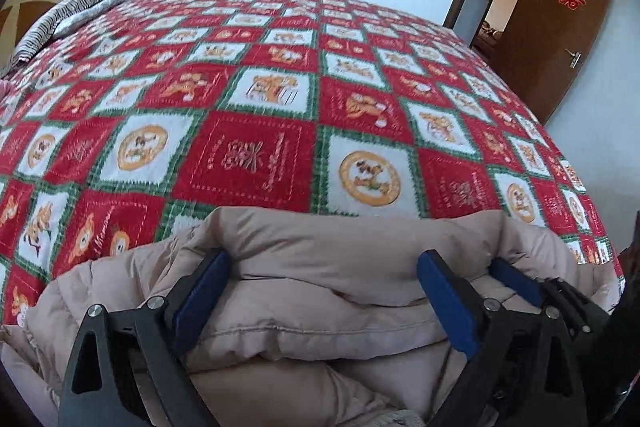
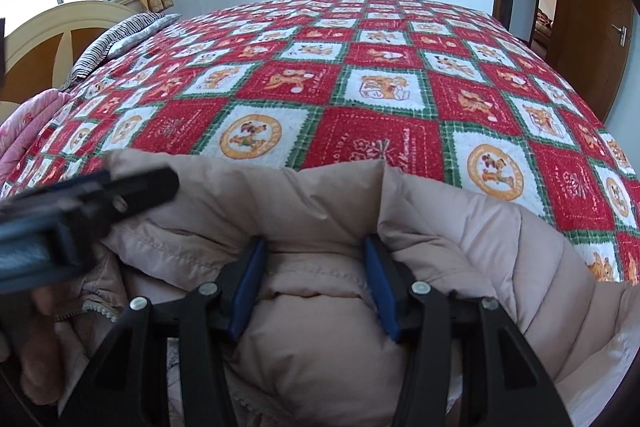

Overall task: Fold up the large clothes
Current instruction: 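Lay the held hem over the collar with both grippers and release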

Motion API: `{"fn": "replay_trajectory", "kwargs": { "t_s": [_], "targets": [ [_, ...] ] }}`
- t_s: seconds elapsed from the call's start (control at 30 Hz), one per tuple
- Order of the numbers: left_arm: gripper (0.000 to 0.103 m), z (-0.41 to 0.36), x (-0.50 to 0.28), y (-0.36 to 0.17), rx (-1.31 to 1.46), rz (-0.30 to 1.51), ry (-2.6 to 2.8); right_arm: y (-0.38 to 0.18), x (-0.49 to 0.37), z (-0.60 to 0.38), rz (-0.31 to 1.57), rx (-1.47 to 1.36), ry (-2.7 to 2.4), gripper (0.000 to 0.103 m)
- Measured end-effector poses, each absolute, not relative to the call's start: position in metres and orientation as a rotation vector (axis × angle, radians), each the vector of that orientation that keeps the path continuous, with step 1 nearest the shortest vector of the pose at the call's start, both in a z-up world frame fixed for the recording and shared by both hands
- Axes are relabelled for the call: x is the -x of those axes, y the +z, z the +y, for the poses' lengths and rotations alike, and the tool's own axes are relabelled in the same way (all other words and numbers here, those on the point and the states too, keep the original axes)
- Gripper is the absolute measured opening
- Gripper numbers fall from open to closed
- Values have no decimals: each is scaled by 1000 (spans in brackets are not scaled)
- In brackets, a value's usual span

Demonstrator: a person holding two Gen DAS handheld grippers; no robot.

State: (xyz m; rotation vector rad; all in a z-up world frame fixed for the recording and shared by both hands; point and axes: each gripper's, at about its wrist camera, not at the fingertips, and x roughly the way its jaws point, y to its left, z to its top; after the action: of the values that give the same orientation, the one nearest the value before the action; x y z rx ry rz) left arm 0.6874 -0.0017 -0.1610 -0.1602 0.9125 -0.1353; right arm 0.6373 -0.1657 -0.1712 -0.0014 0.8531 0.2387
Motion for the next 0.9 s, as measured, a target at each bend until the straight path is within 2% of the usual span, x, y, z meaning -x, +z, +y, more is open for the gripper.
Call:
{"fn": "replay_trajectory", "kwargs": {
  "t_s": [0.4, 0.9],
  "targets": [
    [98, -16, -688, -183, 42, 910, -58, -174, -639, -158, 880, 56, 217, 53],
    [98, -16, -691, -184, 41, 908, -55, -176, -643, -156, 902, 78, 208, 53]
  ]
}}
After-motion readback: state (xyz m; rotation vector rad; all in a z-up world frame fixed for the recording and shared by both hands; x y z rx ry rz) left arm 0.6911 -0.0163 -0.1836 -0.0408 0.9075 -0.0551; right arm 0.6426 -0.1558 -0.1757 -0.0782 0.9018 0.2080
